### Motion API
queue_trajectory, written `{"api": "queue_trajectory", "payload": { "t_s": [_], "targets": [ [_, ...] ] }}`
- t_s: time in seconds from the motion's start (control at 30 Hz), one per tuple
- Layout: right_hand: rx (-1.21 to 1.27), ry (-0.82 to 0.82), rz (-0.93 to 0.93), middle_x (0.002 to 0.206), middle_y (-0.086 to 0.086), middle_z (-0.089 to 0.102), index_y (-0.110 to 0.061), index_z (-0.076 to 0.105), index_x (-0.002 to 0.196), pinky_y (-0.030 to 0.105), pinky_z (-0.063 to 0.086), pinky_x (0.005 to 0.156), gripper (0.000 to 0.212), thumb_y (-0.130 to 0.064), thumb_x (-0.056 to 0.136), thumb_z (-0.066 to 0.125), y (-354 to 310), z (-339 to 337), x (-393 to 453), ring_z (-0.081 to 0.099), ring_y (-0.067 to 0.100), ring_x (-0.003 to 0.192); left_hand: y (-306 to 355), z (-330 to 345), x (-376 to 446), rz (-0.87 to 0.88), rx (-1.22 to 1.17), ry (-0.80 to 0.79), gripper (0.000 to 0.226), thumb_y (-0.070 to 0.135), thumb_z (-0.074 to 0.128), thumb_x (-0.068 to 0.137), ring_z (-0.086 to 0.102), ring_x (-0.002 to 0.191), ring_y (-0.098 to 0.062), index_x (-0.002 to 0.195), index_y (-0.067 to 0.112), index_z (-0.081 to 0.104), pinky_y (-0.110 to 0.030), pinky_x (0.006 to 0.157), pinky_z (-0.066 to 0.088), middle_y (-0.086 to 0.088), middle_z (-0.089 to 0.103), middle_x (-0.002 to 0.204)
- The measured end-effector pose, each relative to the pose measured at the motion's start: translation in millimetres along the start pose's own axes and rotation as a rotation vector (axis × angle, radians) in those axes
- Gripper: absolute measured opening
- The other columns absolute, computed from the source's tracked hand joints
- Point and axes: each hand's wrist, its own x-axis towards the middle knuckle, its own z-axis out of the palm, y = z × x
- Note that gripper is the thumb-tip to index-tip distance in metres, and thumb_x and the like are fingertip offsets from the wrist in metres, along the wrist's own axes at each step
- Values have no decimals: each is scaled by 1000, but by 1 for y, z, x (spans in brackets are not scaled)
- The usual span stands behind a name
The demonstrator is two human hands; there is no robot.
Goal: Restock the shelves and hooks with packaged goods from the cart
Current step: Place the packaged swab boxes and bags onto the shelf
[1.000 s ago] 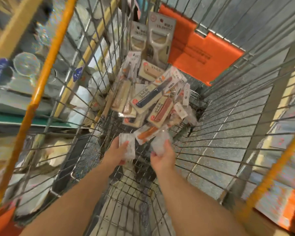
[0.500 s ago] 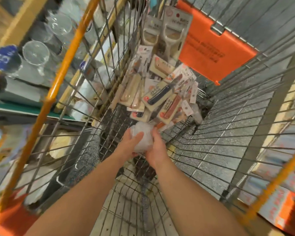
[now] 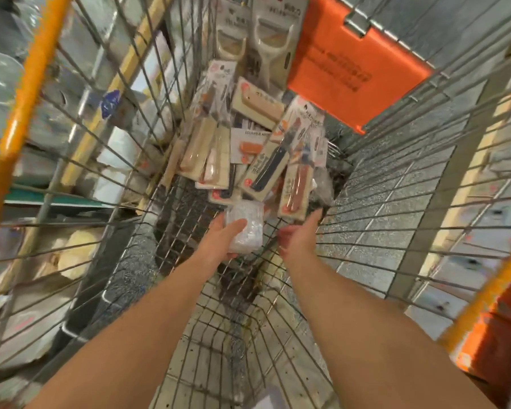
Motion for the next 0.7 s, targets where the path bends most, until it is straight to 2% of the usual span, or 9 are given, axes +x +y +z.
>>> {"api": "queue_trajectory", "payload": {
  "t_s": [0.07,0.13,0.2,0.27,0.33,0.4,0.5,0.63,0.7],
  "targets": [
    [-7,88,-55,57,4,57,-13,53,58,31,43,66,76,-71,94,20,7,4,-10,52,20,57,-2,2,0,-7,-13,16,43,32,58,96,62,95,-20,135,31,40,-31,68,49,-6,61,119],
    [105,148,-119,64,2,58,-11,58,69,32,41,64,70,-68,96,26,-1,4,-12,52,19,61,-3,1,1,-6,-19,38,46,33,58,96,63,92,-22,137,27,40,-35,73,50,-5,62,112],
    [213,128,-150,96,6,67,-7,62,99,34,47,81,68,-66,96,27,-18,3,-4,60,21,87,-4,-3,1,2,-19,59,48,33,58,96,63,92,-24,140,24,39,-40,77,51,-4,62,110],
    [295,67,-139,117,10,59,-12,53,120,35,42,95,61,-63,98,29,-43,7,9,56,23,108,-4,-6,0,6,-17,76,50,33,58,96,64,93,-23,141,23,39,-37,74,52,-4,62,113],
    [318,-58,-57,130,7,55,-15,50,136,43,35,109,75,-72,93,27,-69,11,16,50,23,123,-4,-8,1,10,-23,82,53,33,59,95,64,90,-21,143,22,39,-32,66,52,-5,62,116],
    [299,-135,73,144,8,50,-24,48,143,61,28,111,93,-87,79,24,-88,14,28,45,33,134,-6,-11,2,17,-17,74,53,31,58,96,65,87,-18,143,21,38,-30,63,52,-3,62,113],
    [252,-121,234,150,9,43,-26,42,147,63,37,103,87,-83,84,23,-105,10,34,43,39,135,-9,-16,4,35,-9,48,54,28,57,96,64,87,-15,145,21,34,-23,59,53,-1,60,111],
    [294,-159,351,130,12,58,-29,53,135,63,52,62,67,-74,86,45,-103,5,40,57,38,117,-7,-22,0,64,7,16,55,20,56,97,61,85,-14,147,18,32,-15,49,51,-1,58,108],
    [339,-165,348,123,12,61,-26,57,128,70,50,70,67,-74,81,53,-96,4,49,59,38,113,-6,-24,-2,76,35,10,54,20,55,97,60,85,-13,146,18,32,-14,49,50,0,58,107]
  ]
}}
